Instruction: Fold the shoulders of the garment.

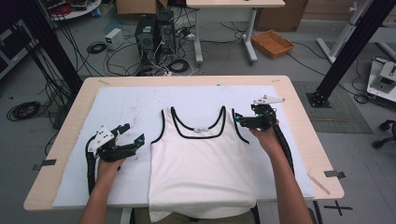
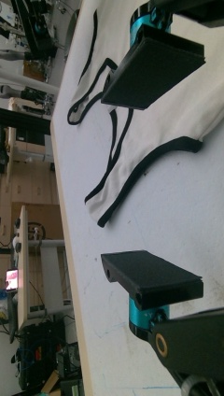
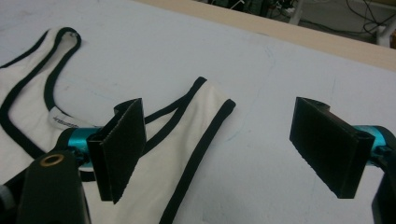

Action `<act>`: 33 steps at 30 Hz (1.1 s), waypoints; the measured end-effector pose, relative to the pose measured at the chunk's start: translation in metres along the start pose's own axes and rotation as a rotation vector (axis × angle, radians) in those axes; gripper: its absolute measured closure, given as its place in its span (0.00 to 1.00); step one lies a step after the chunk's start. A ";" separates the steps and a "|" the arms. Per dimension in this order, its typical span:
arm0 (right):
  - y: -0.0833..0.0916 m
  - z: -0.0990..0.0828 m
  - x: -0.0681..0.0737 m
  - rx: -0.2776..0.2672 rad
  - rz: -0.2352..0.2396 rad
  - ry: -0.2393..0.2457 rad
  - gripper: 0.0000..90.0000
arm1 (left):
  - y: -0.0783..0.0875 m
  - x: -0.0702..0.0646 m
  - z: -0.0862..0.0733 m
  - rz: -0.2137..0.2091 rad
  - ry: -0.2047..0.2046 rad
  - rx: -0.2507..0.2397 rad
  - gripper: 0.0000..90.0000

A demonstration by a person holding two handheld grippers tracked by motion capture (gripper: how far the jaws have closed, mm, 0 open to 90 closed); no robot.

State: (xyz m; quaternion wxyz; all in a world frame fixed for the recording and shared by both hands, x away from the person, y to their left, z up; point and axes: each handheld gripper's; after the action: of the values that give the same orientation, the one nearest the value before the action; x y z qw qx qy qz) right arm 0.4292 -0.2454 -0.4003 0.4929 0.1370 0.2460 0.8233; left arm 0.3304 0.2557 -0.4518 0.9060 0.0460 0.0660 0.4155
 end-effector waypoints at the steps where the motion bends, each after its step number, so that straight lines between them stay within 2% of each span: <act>1: -0.004 0.000 0.001 0.010 -0.001 0.001 0.20 | 0.000 0.000 0.000 0.000 -0.001 0.001 0.22; 7: -0.027 -0.001 0.004 0.095 -0.010 0.002 0.20 | 0.000 0.001 0.000 0.004 0.011 0.001 0.22; 11: -0.038 -0.002 0.003 0.122 -0.008 -0.024 0.26 | 0.000 0.001 0.000 0.006 0.011 -0.001 0.22; 17: -0.054 -0.007 0.007 0.175 -0.010 -0.026 0.30 | 0.000 0.000 0.000 0.009 0.014 -0.001 0.22; 22: -0.068 -0.006 0.010 0.233 -0.002 -0.017 0.44 | 0.000 0.001 0.000 0.008 0.014 0.001 0.22; 24: -0.073 -0.003 0.014 0.257 -0.008 0.025 0.51 | 0.000 0.001 0.000 0.010 0.019 0.000 0.22; 25: -0.074 -0.002 0.016 0.258 -0.012 0.034 0.59 | 0.000 0.001 0.000 0.011 0.020 0.000 0.22; 28: -0.076 0.001 0.019 0.255 -0.003 0.033 0.70 | 0.000 0.001 0.000 0.010 0.018 0.001 0.22; 30: -0.077 0.001 0.020 0.249 0.008 0.024 0.81 | 0.000 0.001 0.000 0.010 0.018 0.001 0.22; 33: -0.077 0.000 0.021 0.241 0.024 0.005 0.91 | 0.000 0.001 0.000 0.010 0.019 0.001 0.22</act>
State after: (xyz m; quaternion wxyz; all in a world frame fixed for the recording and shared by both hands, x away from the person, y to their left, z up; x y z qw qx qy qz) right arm 0.4765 -0.1965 -0.4425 0.4624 0.1960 0.3430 0.7938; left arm 0.3311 0.2566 -0.4519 0.9032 0.0427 0.0746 0.4206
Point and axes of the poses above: each handheld gripper's, and its own axes: y roughly backward along the jaws, z roughly out of its top, x roughly to its left, and after that the axes turned 4 degrees about -z, right-handed
